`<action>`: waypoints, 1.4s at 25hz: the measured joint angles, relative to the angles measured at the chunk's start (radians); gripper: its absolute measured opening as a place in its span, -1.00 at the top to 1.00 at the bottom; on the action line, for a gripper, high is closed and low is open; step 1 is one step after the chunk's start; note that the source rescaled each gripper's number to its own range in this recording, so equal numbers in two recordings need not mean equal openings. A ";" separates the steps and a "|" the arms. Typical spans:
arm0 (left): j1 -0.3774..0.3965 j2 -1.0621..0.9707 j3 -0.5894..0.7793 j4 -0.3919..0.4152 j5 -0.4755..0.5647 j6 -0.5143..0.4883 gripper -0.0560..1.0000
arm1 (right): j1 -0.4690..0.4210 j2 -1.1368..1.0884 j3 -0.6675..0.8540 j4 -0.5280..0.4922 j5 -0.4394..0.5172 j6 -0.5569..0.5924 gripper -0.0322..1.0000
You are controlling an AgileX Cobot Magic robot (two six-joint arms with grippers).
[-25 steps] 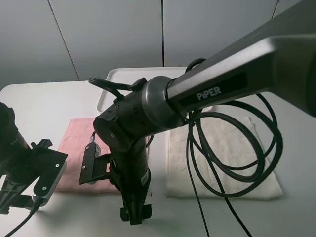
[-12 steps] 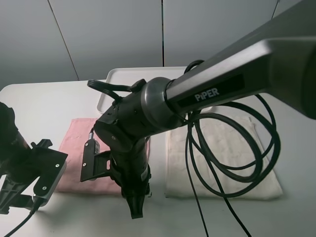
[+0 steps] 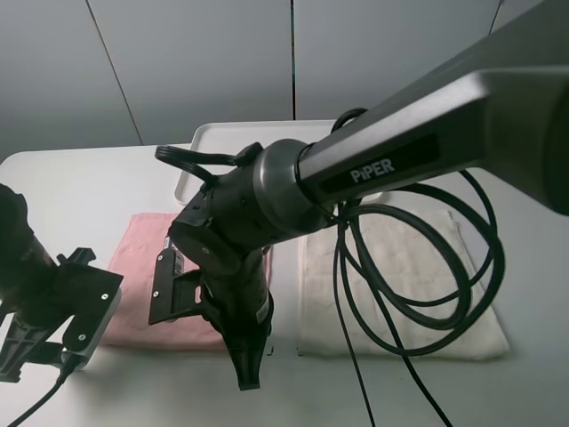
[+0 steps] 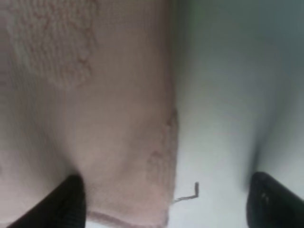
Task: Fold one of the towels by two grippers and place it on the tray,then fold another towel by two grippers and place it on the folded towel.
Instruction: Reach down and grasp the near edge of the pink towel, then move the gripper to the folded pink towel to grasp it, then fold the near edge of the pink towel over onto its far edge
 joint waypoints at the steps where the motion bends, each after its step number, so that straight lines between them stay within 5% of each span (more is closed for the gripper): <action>1: 0.000 0.002 -0.001 0.002 -0.010 0.000 -0.25 | 0.000 0.000 0.000 -0.002 0.002 0.002 0.93; 5: 0.000 0.005 -0.004 0.004 -0.018 0.000 0.69 | 0.000 0.000 -0.001 -0.006 0.017 0.006 0.93; 7: 0.000 0.003 -0.004 0.004 -0.018 0.000 0.86 | 0.000 0.000 -0.001 -0.006 0.018 0.026 0.93; 15: -0.002 -0.115 0.005 -0.002 0.009 -0.040 0.87 | 0.000 -0.047 -0.001 -0.009 0.033 0.125 0.94; 24: -0.002 -0.212 0.006 -0.122 0.046 -0.094 0.88 | -0.032 -0.201 -0.001 -0.011 0.047 0.249 0.94; 35: -0.002 -0.265 -0.044 -0.186 -0.032 -0.564 0.88 | -0.111 -0.235 -0.001 -0.015 0.025 0.463 0.94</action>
